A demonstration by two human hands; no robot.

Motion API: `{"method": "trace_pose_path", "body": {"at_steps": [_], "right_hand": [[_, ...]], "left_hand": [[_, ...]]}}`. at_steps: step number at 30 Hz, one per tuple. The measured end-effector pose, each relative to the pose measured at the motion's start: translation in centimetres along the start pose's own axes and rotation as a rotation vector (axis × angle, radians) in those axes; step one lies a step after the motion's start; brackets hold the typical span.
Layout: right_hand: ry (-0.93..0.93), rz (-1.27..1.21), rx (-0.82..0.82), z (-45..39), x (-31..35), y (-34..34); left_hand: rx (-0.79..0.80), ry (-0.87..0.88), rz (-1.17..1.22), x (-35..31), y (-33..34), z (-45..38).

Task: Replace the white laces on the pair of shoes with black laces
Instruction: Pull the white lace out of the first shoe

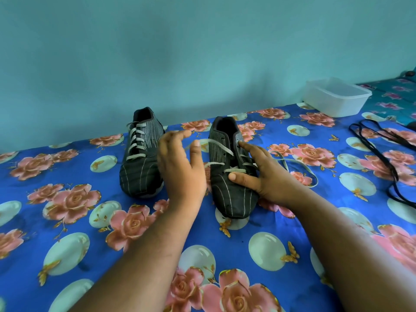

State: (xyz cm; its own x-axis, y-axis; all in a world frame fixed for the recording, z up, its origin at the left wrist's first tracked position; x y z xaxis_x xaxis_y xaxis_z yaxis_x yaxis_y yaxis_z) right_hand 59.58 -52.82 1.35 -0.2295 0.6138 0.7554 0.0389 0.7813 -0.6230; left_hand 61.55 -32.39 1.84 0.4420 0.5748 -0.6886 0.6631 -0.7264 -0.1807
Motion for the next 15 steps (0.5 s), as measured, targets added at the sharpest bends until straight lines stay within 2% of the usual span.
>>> {"method": "trace_pose_path", "body": {"at_steps": [2,5,9,11,15], "right_hand": [[0.001,-0.006,-0.003,0.0,-0.1,0.0],[-0.005,-0.008,-0.003,-0.1,-0.2,0.1],[-0.005,-0.011,-0.003,-0.2,-0.3,0.1],[-0.004,-0.019,-0.001,-0.2,-0.4,0.1],[0.001,-0.033,0.005,-0.2,-0.4,0.1]], "left_hand": [[0.126,0.052,-0.042,-0.5,0.9,0.5],[0.301,0.032,-0.067,-0.5,2.0,1.4],[0.348,0.011,-0.039,0.0,2.3,1.8],[0.308,-0.017,-0.02,-0.3,2.2,1.7],[0.022,-0.234,0.221,-0.1,0.7,0.6]]}}
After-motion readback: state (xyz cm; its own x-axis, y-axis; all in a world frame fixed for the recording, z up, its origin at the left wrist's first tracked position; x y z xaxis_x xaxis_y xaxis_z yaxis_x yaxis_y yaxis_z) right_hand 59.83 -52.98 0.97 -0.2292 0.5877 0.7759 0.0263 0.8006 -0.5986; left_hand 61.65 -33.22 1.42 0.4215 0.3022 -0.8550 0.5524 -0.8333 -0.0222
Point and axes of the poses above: each hand's wrist, its own z-axis away from the middle knuckle, its own y-axis out of the palm, x = y × z, the point moved 4 cm from there along -z, towards the middle knuckle, and after that the axes turned 5 degrees about -x, right-handed, at the moved point
